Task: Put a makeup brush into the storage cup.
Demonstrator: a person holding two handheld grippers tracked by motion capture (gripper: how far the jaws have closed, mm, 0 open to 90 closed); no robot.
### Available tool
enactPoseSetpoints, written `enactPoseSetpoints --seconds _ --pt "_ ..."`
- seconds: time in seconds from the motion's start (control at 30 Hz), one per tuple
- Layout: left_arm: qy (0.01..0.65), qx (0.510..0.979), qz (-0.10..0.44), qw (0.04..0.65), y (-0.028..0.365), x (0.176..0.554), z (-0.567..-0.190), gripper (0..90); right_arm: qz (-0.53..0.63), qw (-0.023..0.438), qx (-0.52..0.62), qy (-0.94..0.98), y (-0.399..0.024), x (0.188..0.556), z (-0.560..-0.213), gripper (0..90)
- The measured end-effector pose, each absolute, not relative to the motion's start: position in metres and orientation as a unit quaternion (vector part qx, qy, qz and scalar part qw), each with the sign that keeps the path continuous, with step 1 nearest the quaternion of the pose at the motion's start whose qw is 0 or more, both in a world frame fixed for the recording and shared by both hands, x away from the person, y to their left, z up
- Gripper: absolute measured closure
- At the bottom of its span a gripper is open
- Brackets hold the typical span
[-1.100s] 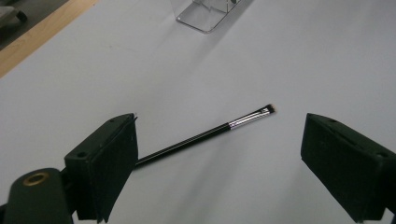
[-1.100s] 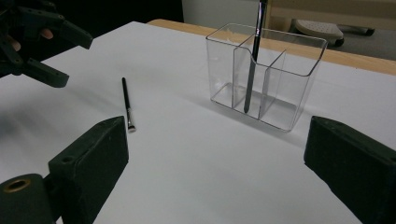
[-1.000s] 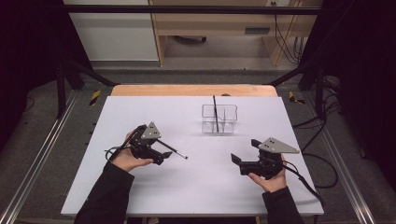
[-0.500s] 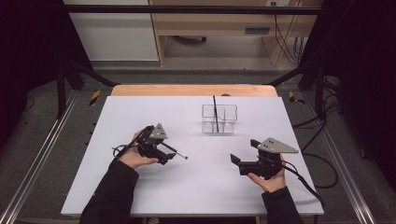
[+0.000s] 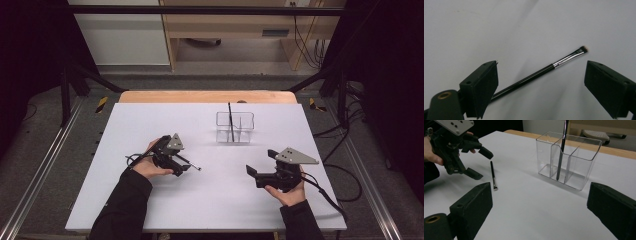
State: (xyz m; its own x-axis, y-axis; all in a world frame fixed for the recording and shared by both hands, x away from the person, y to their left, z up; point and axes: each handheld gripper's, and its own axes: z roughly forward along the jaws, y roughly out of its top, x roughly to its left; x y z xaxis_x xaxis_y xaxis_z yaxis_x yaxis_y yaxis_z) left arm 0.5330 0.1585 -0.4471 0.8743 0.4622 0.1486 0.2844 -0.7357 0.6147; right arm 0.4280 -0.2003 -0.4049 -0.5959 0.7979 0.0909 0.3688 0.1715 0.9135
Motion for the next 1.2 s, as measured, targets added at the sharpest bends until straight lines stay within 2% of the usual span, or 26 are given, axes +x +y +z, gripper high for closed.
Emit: enactPoseSetpoints --seconds 0.63,1.2 --pt "0.204 0.930 0.127 0.277 0.151 0.546 -0.465 19.9 0.509 0.211 0.394 0.736 -0.199 0.427 -0.404 6.9" --pt "0.225 0.931 0.085 0.274 0.153 0.545 -0.462 40.4 0.509 0.211 0.393 0.737 -0.199 0.427 -0.404 6.9"
